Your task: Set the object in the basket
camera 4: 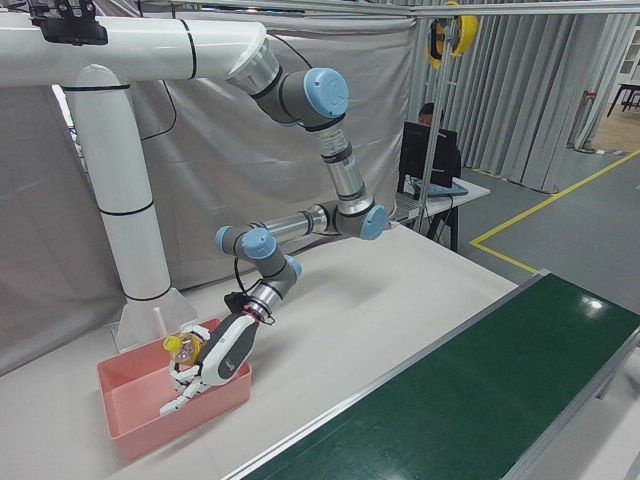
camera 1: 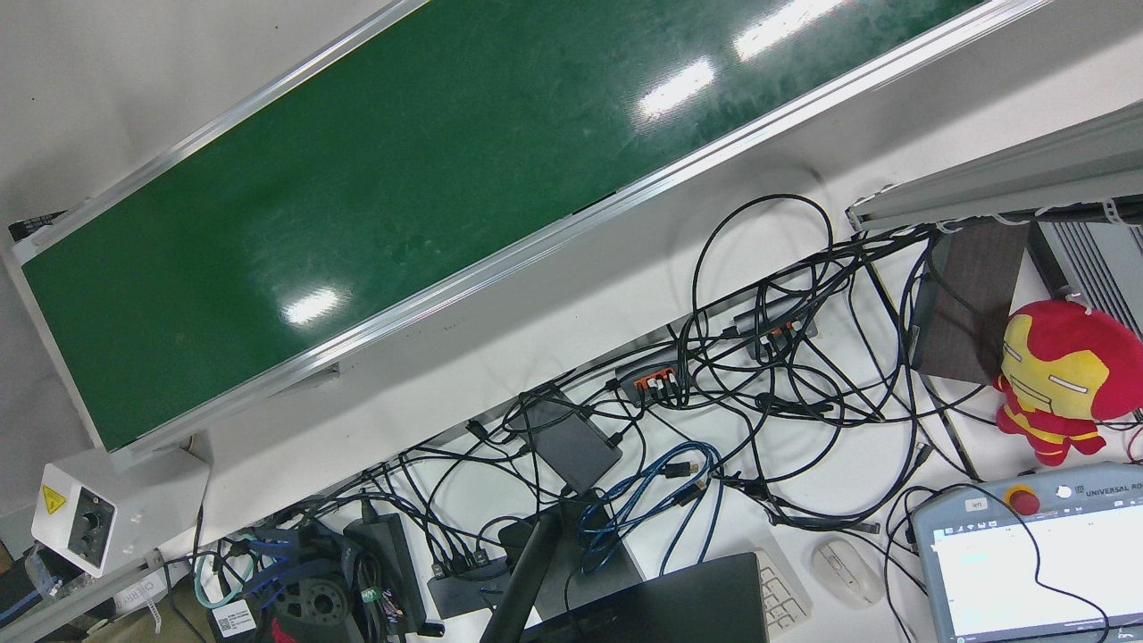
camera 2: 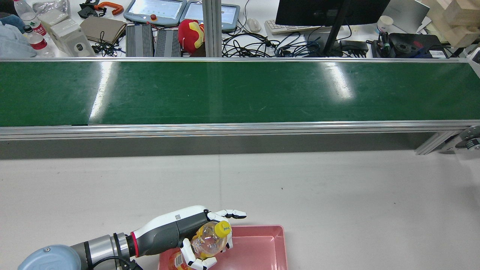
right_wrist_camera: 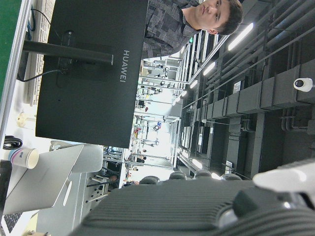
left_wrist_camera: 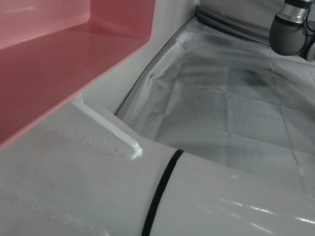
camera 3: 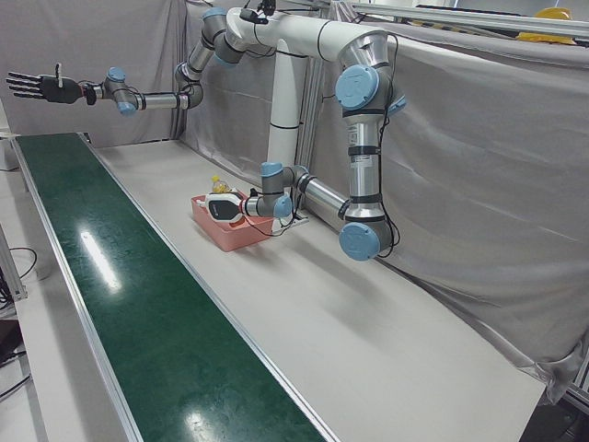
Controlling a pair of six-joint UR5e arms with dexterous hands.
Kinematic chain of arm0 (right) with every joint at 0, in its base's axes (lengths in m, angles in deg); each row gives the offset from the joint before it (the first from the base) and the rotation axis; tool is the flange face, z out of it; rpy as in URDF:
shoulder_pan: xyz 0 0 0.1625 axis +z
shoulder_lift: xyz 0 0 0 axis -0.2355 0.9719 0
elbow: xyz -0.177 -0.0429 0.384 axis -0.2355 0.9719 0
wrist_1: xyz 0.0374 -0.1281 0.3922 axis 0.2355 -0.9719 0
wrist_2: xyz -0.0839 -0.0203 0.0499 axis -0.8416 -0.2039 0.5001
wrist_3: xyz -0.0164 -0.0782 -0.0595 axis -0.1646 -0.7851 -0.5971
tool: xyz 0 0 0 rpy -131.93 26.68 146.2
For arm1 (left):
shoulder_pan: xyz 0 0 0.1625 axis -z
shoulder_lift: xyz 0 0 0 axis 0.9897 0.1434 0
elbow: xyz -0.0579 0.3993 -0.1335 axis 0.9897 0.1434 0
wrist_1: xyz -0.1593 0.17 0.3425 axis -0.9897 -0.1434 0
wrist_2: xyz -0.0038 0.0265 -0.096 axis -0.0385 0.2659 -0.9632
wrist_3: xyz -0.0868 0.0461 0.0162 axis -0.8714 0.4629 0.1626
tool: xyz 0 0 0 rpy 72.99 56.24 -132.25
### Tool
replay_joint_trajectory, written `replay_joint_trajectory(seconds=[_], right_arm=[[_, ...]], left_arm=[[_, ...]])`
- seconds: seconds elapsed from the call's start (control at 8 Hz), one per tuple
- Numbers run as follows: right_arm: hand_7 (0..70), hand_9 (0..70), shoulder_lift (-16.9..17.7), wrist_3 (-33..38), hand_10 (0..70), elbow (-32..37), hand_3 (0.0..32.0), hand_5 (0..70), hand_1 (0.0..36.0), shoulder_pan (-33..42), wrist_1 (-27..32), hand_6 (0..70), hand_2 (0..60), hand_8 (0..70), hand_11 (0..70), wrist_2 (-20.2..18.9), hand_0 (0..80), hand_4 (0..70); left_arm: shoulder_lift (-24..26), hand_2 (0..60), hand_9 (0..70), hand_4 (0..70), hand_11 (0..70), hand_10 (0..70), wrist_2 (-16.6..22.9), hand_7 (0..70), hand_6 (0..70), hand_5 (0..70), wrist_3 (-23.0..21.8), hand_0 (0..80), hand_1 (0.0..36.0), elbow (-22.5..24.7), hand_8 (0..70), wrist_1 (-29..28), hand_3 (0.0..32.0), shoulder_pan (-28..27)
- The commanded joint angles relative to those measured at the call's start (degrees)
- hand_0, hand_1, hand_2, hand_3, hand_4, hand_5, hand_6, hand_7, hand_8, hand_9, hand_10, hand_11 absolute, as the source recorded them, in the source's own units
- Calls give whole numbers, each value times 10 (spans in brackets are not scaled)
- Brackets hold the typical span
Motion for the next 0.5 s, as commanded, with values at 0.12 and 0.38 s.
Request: replay_joint_trajectory(seconds=[0.12, 0.38], right_arm=[[0, 0, 0, 0, 0, -1, 0, 0, 0, 0, 0, 0, 0, 0, 0, 0, 0, 0], [0, 0, 0, 0, 0, -1, 0, 0, 0, 0, 0, 0, 0, 0, 0, -1, 0, 0]], left_arm=[[-7, 0, 216, 38, 207, 126, 7, 15, 0, 414, -5, 762, 125, 9, 172, -21, 8, 1], [-20, 0, 66, 25, 94, 49, 8, 0, 0, 248, -6, 800, 49, 46, 62, -20, 48, 1]])
